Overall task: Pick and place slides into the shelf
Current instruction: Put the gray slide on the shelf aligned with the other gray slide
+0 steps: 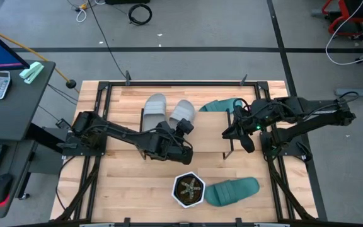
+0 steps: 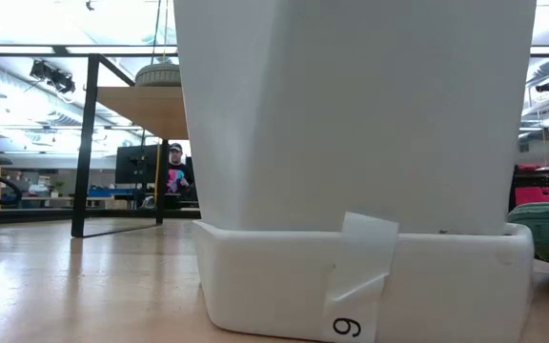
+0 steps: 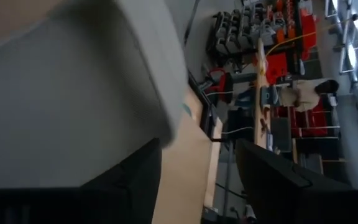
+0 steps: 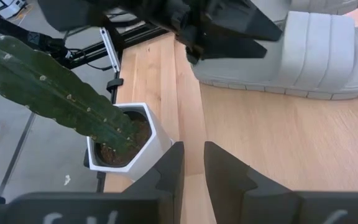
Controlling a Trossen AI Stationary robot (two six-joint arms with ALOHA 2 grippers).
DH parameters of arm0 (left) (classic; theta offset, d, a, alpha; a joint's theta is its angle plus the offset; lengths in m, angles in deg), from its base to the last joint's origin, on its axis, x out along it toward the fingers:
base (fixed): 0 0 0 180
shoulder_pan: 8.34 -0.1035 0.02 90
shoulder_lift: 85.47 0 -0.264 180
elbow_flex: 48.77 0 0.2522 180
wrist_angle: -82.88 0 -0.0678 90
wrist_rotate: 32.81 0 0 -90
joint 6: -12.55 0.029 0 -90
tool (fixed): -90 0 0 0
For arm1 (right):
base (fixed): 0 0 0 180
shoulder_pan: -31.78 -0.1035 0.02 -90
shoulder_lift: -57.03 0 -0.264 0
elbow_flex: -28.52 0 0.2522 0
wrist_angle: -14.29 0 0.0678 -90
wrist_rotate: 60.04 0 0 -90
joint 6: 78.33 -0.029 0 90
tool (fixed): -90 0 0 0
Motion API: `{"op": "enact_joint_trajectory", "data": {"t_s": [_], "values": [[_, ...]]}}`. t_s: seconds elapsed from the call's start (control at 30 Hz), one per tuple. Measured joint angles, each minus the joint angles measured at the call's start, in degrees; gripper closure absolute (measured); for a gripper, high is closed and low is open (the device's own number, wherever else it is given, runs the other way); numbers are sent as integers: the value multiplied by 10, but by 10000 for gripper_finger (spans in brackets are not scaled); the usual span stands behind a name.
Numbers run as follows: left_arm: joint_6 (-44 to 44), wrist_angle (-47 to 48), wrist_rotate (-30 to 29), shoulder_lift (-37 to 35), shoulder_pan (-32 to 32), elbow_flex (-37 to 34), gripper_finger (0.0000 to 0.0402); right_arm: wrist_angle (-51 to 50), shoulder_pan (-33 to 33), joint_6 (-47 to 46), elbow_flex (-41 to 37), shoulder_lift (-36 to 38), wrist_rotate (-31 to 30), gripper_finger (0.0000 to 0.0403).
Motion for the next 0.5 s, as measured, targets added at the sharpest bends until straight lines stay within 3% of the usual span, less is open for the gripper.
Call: {"op": "enact_joint_trajectory", "data": {"t_s": [0.27,0.5], "values": [[23,7,-110,-52,33,0,187,3,13,11,0,-5,-7,334],[199,-38,-161,-110,53,0,186,4,82,43,0,-58,20,339]]}}
